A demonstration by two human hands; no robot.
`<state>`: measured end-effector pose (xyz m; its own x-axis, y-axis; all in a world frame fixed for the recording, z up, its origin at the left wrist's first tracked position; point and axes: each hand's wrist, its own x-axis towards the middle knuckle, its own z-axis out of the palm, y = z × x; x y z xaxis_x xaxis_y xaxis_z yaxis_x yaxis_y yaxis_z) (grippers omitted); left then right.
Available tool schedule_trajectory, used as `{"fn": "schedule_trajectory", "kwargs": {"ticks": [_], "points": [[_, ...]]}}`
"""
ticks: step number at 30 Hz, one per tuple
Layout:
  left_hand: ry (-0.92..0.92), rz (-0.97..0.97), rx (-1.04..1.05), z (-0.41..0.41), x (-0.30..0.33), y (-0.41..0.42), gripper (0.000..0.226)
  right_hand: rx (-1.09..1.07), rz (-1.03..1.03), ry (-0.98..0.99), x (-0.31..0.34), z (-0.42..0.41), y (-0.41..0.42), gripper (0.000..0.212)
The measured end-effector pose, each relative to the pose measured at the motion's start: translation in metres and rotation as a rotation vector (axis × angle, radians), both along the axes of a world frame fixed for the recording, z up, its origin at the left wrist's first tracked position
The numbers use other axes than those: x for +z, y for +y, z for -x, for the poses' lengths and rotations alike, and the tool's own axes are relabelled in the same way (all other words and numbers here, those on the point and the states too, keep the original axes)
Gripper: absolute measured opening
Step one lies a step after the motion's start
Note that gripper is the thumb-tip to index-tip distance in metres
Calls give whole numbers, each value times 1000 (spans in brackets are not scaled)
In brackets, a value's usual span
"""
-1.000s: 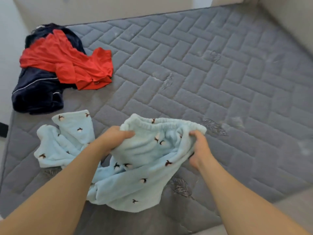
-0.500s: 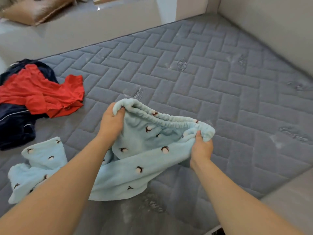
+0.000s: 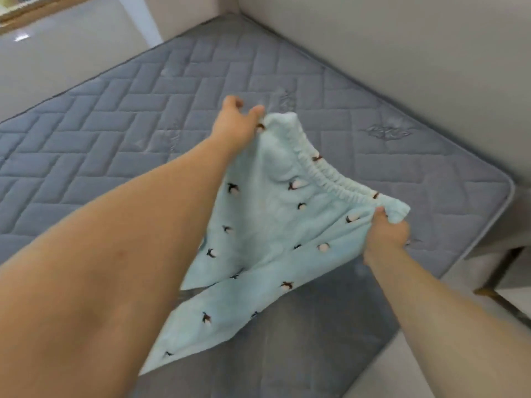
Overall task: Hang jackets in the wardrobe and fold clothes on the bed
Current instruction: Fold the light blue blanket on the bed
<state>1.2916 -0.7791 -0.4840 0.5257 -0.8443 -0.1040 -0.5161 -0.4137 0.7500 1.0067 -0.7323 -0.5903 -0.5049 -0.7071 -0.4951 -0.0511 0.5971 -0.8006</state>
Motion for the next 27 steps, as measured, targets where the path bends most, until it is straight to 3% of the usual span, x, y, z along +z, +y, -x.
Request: {"fn": "schedule_trajectory", "kwargs": {"ticks": [2,5,7,11,15,19,23,25,27], "points": [[-11,-143,-54,32,-34,-36,62,-10,-129,190,-11,6,-30,62],[-213,-450,-186,49,-92,-12,65,252,-217,332,-29,-15,-22,66],[-326,-649,-252,33,-125,38,63,531,-174,380,-42,-40,2,58],[-285,-999,-163,-35,-159,169,71,982,-98,366,-58,-90,53,46],[-279,-1130,-107,-81,-174,292,94,1342,-135,269,-68,-145,97,42],[-409,-983,16,-102,-182,359,48,1285,-344,51,-77,-212,135,35],[-320,-760,61,-132,-177,357,9,882,-621,-386,-75,-288,160,25],[-247,-622,133,-157,-162,337,8,842,-676,-436,-74,-324,160,19],[-252,-484,229,-194,-146,320,1,723,-597,-511,-68,-364,141,12]]}}
